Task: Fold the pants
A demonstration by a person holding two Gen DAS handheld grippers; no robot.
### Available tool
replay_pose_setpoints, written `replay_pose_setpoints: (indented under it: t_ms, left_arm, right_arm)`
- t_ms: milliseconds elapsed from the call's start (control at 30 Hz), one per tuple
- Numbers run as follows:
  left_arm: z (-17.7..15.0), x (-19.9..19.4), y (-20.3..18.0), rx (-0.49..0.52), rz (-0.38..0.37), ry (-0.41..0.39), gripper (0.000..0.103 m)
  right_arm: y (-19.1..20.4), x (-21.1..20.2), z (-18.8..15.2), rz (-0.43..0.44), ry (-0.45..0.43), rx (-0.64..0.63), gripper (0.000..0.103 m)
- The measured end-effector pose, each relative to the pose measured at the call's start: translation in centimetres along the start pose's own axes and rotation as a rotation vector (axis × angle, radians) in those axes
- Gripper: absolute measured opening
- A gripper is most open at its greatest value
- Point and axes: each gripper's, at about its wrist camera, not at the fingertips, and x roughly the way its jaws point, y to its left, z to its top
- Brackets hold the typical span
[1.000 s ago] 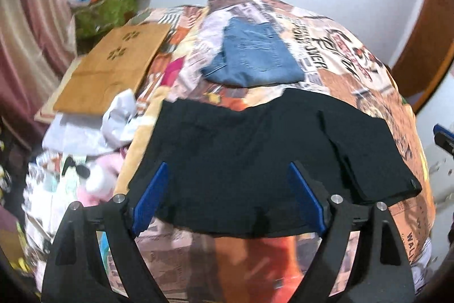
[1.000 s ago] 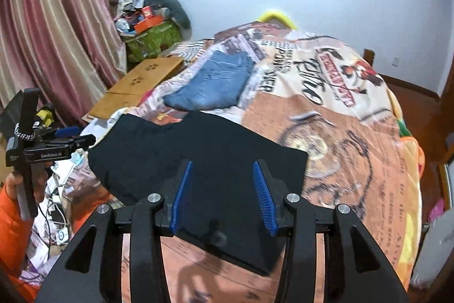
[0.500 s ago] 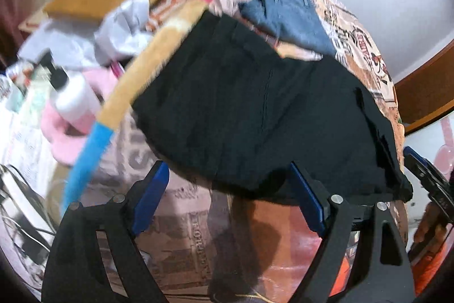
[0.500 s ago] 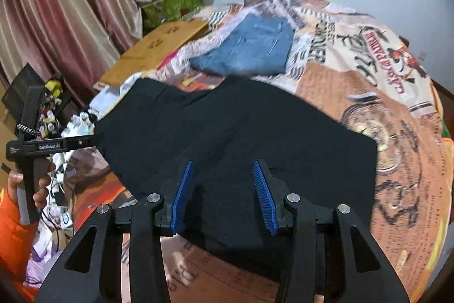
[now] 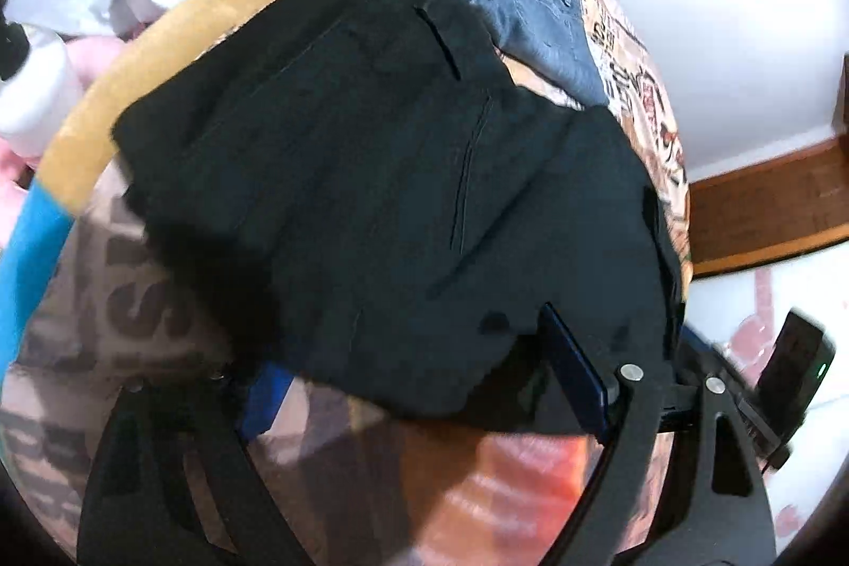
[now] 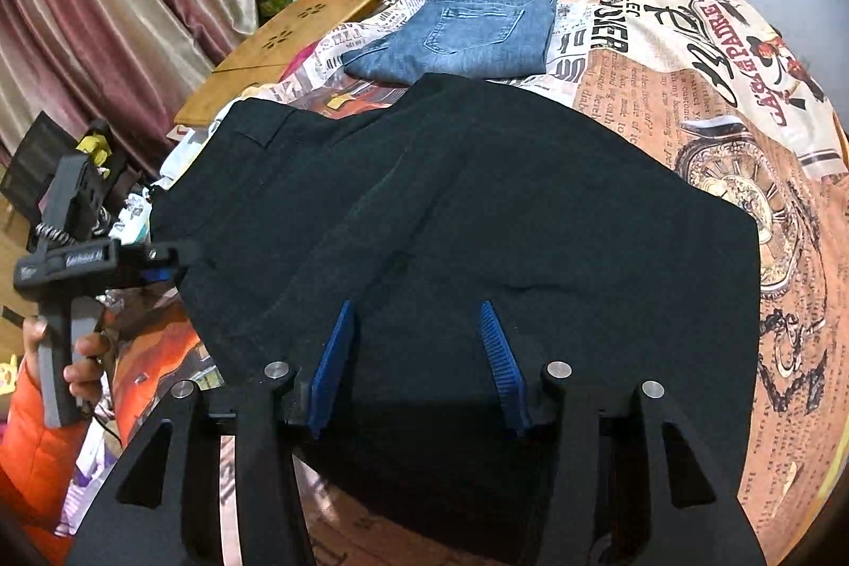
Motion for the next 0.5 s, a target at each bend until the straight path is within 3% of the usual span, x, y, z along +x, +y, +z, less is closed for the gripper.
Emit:
replay_pose_setpoints:
  t_ms: [100, 167, 233, 333, 433, 500]
  left_arm:
    - [0.8, 0.2, 0.0, -0.021, -0.015, -0.011, 0.084]
    - [1.1, 0.5, -0.1, -0.013, 0.007, -0.018, 0.070]
    - [1.4, 0.6, -0.2, -0.003, 0.061, -0.026, 0.043]
    - [1.8, 0.5, 0.4, -0.031, 0.079, -0.043, 0.026]
    - [1.9, 0.0, 0.2, -0.020, 0.100, -0.074, 0.020]
    - [1.9, -0.3, -1.0, 0.035, 0.155, -0.098, 0.018]
  right_arm:
    - [-0.2, 0.1, 0.0, 0.013, 0.000, 0.010, 0.047]
    - [-0.3, 0.1, 0.0, 0.019, 0.000, 0.013, 0.047]
    - [-0.3, 0.1, 0.0, 0.025, -0.001, 0.017, 0.047]
    - [-0.4, 0.2, 0.0, 0.031, -0.001, 0.021, 0.047]
    - [-0.4, 0.2, 0.0, 0.035, -0.001, 0.021, 0.047]
    - [-0.4, 0.2, 0.0, 0.035, -0.002, 0.022, 0.047]
